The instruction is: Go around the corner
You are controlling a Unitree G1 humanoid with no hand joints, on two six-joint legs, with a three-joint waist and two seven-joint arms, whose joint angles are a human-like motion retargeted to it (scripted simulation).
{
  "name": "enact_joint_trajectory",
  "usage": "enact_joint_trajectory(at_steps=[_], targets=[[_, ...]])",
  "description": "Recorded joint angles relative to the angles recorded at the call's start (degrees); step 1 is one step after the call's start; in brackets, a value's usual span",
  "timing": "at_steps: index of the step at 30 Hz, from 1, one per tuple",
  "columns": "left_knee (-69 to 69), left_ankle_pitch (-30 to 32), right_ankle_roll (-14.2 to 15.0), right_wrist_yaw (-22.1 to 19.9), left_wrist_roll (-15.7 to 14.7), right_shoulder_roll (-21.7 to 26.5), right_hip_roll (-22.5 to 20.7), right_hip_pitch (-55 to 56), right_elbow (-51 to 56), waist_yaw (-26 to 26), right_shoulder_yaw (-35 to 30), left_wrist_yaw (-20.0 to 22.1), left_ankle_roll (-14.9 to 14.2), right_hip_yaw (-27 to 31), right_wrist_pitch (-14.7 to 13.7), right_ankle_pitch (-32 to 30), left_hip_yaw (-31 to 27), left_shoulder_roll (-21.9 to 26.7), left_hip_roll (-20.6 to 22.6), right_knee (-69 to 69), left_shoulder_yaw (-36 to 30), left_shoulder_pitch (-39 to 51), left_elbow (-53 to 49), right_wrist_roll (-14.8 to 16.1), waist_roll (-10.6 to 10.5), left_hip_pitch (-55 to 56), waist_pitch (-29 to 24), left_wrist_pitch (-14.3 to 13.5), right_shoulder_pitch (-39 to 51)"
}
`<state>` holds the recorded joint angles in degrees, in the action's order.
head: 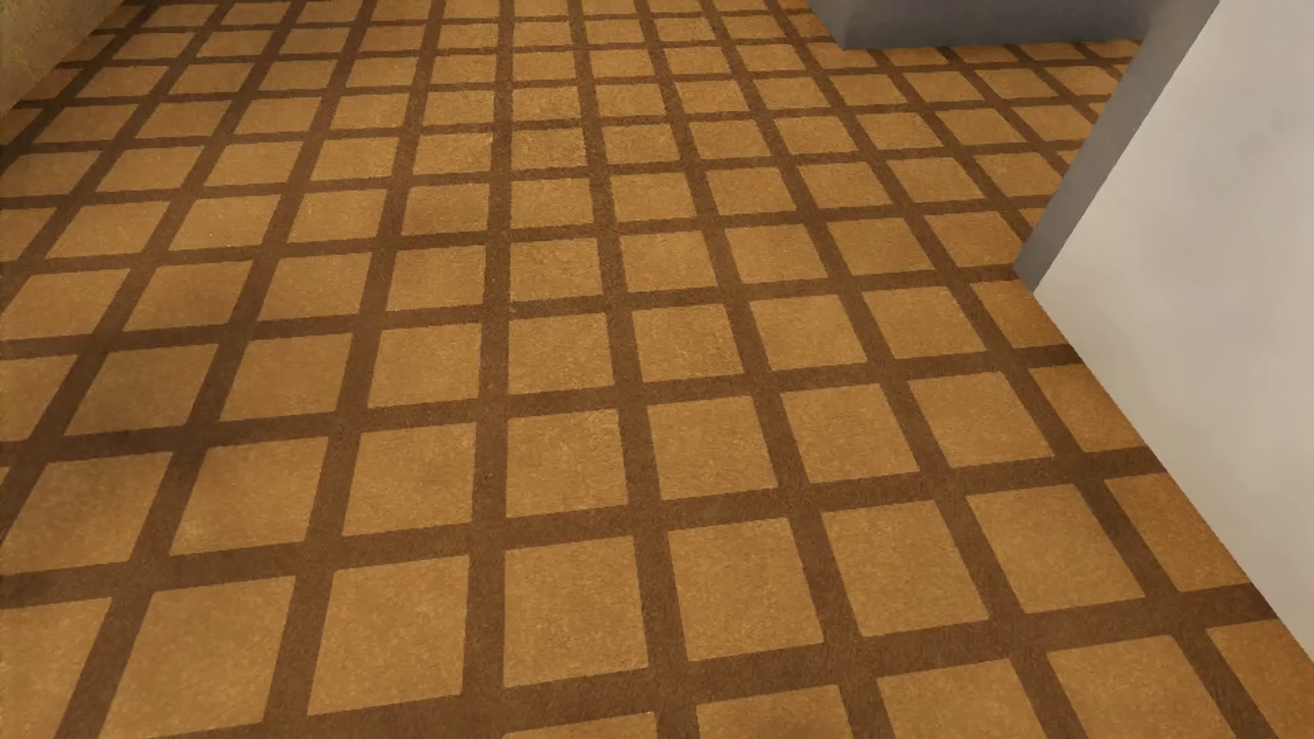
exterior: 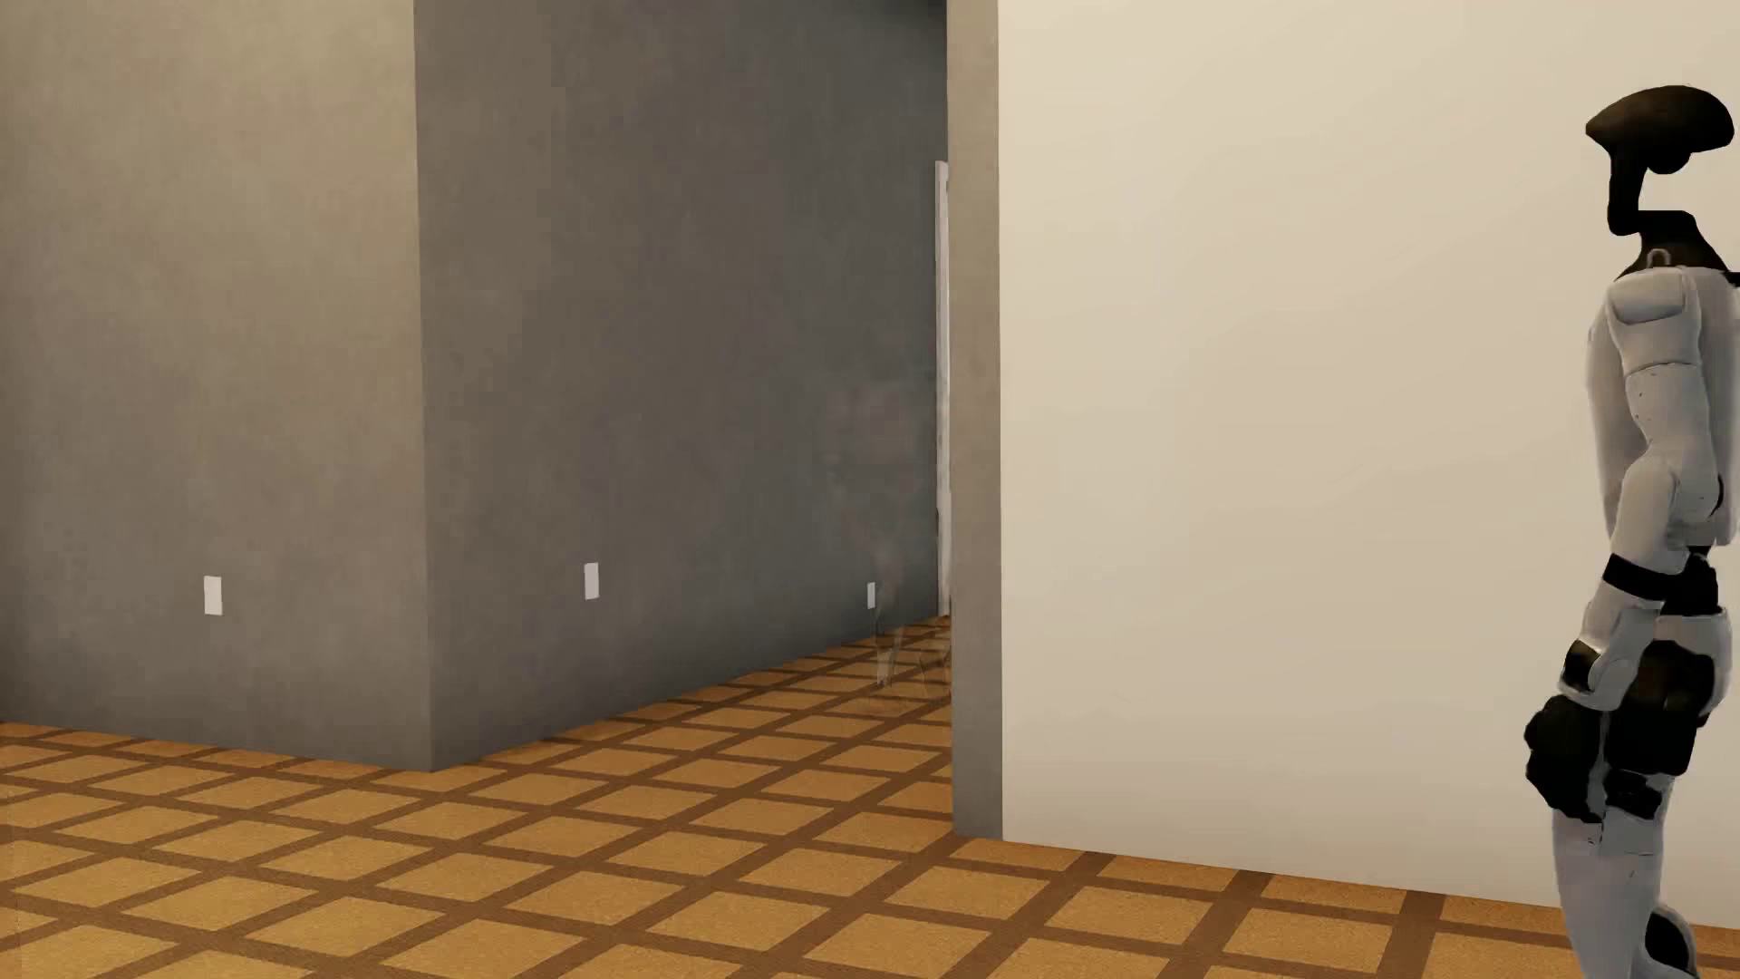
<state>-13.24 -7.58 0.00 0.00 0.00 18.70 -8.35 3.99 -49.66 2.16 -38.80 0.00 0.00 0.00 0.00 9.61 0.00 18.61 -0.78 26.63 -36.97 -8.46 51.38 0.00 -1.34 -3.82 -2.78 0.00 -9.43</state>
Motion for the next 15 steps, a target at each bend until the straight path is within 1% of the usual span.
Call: enact_joint_trajectory(at_steps=[1, 2, 3, 4, 5, 6, 7, 8, 9, 10, 11, 12, 13, 14, 15], targets=[[-1.3, -1.4, 0.0, 0.0, 0.0, -0.1, -0.6, 1.4, -0.1, -1.5, -0.3, 0.0, 0.0, 0.0, 0.0, -0.9, 0.0, 0.1, -0.2, 0.8, 3.8, -0.4, 0.7, 0.0, -0.1, 1.5, 0.2, 0.0, 0.5], [3.7, -4.3, 0.0, 0.0, 0.0, 0.1, -1.4, 0.9, 0.5, 1.8, -0.1, 0.0, 0.0, 0.0, 0.0, -0.5, 0.0, -0.1, -0.3, 1.5, 5.5, -2.2, 0.5, 0.0, -0.8, -0.7, 1.0, 0.0, -0.7], [-15.2, -11.5, 0.0, 0.0, 0.0, 0.3, -1.0, 1.2, 1.0, -0.3, -0.3, 0.0, 0.0, 0.0, 0.0, -1.2, 0.0, 0.3, 0.1, 2.1, 4.2, -1.9, 0.3, 0.0, -0.2, 2.3, 0.1, 0.0, 0.0], [-19.1, -12.9, 0.0, 0.0, 0.0, 0.4, -1.3, 0.9, 1.9, -0.1, -0.6, 0.0, 0.0, 0.0, 0.0, -0.7, 0.0, 0.3, 0.0, 3.0, 4.6, -2.6, 0.3, 0.0, -0.2, 5.0, -0.4, 0.0, 0.1], [-26.1, -12.4, 0.0, 0.0, 0.0, 0.7, -1.9, -0.8, 3.5, 0.7, 1.0, 0.0, 0.0, 0.0, 0.0, 2.4, 0.0, 0.4, -0.7, 2.1, 4.3, -3.2, -0.2, 0.0, -0.7, 8.9, -1.3, 0.0, 0.0], [-32.9, -10.9, 0.0, 0.0, 0.0, 1.6, -2.6, -3.6, 3.7, 0.8, -1.5, 0.0, 0.0, 0.0, 0.0, 3.9, 0.0, -0.4, -1.6, 2.5, 5.5, -3.7, 1.2, 0.0, -1.5, 11.4, -3.2, 0.0, 1.0], [-39.4, -10.2, 0.0, 0.0, 0.0, 2.2, -1.8, -5.0, 4.1, 2.1, -2.0, 0.0, 0.0, 0.0, 0.0, 4.8, 0.0, -0.8, -1.6, 2.5, 4.8, -3.8, 1.2, 0.0, -1.5, 15.4, -4.3, 0.0, 2.2], [-40.5, -9.9, 0.0, 0.0, 0.0, 1.8, -1.0, -6.5, 3.9, 5.5, -1.4, 0.0, 0.0, 0.0, 0.0, 6.6, 0.0, -0.8, -1.8, 1.7, 5.1, -5.4, 0.7, 0.0, -1.1, 17.7, -3.7, 0.0, 2.5], [-39.5, -9.6, 0.0, 0.0, 0.0, 1.5, -0.3, -6.7, 3.4, 7.9, -1.0, 0.0, 0.0, 0.0, 0.0, 8.1, 0.0, -0.4, -1.8, 0.8, 4.6, -5.9, 1.0, 0.0, 0.0, 22.2, -3.2, 0.0, 4.0], [-35.4, -8.7, 0.0, 0.0, 0.0, 1.5, -0.1, -10.3, 4.5, 9.1, -0.8, 0.0, 0.0, 0.0, 0.0, 10.0, 0.0, -0.2, -2.2, -1.1, 3.8, -7.1, 1.2, 0.0, -0.1, 23.5, -3.8, 0.0, 4.5], [-32.1, -6.0, 0.0, 0.0, 0.0, 1.5, 0.8, -12.1, 4.8, 10.2, -0.3, 0.0, 0.0, 0.0, 0.0, 12.7, 0.0, 0.0, -2.2, -2.2, 4.4, -7.7, 1.8, 0.0, 0.3, 26.7, -3.5, 0.0, 5.3], [-29.2, -2.1, 0.0, 0.0, 0.0, 1.7, 1.0, -14.7, 5.9, 11.1, 0.3, 0.0, 0.0, 0.0, 0.0, 15.3, 0.0, 0.2, -2.6, -3.3, 4.8, -8.4, 2.2, 0.0, 0.3, 29.3, -3.7, 0.0, 6.0], [-26.3, 0.3, 0.0, 0.0, 0.0, 1.4, 1.3, -17.1, 5.7, 11.7, 1.4, 0.0, 0.0, 0.0, 0.0, 17.8, 0.0, 0.1, -2.7, -3.6, 5.8, -8.6, 4.0, 0.0, 0.4, 31.6, -4.1, 0.0, 7.2], [-23.9, 2.0, 0.0, 0.0, 0.0, 2.0, 1.3, -19.2, 6.7, 12.8, 1.8, 0.0, 0.0, 0.0, 0.0, 19.6, 0.0, 0.0, -3.1, -3.8, 5.1, -8.4, 5.2, 0.0, 0.3, 33.4, -4.2, 0.0, 7.7], [-22.2, 2.4, 0.0, 0.0, 0.0, 1.8, 1.8, -20.6, 6.0, 14.2, 2.2, 0.0, 0.0, 0.0, 0.0, 20.4, 0.0, 0.1, -3.3, -3.7, 5.7, -8.5, 5.9, 0.0, 0.4, 35.0, -4.4, 0.0, 8.6]])
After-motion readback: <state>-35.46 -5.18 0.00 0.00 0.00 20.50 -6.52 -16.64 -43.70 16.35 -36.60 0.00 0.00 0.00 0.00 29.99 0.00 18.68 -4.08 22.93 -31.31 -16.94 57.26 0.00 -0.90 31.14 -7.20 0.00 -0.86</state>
